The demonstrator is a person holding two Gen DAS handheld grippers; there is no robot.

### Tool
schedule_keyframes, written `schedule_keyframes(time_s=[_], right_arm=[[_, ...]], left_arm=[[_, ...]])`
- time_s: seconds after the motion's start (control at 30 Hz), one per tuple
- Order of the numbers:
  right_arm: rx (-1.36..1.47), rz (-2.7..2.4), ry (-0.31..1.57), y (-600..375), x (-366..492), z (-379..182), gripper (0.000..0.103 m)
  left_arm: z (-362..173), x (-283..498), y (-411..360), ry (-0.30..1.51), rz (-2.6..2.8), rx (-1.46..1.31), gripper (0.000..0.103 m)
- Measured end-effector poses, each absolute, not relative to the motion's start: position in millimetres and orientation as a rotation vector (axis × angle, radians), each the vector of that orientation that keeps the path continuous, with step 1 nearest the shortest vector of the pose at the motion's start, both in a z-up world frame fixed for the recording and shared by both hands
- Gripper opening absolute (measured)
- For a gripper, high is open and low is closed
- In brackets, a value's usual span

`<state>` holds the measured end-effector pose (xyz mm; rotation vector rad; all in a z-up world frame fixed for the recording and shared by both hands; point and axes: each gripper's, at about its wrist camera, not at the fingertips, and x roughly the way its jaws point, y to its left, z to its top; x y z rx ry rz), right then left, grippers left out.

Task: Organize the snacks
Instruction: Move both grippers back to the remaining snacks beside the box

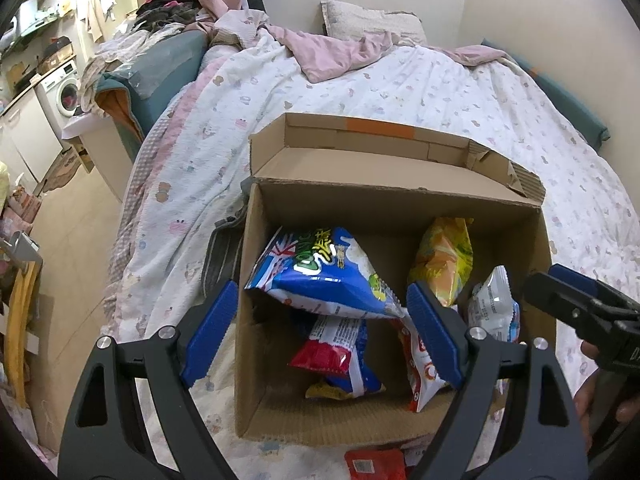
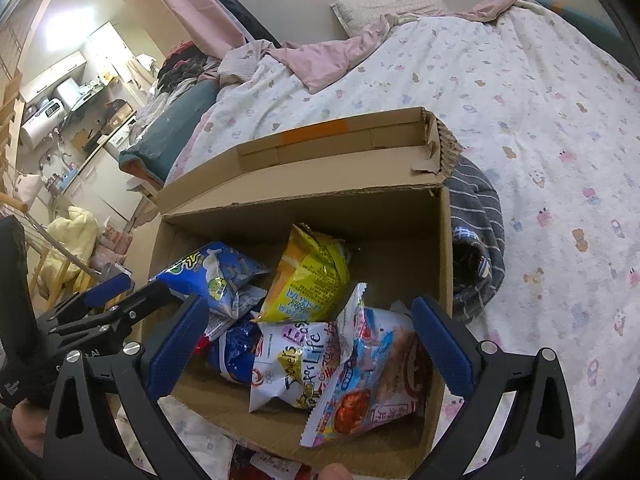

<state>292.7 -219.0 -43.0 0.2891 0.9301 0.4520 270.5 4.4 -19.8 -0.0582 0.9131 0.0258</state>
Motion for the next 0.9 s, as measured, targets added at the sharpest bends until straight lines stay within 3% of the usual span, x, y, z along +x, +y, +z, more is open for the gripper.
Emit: schedule_keyframes(time_s=[0.9], right_arm=[[0.330, 0.431, 0.947, -241.0, 183.4, -23.8, 0.103]], left_arm=[[-13.9, 164.7, 4.5, 0.929, 0.013, -0.050, 0.084]])
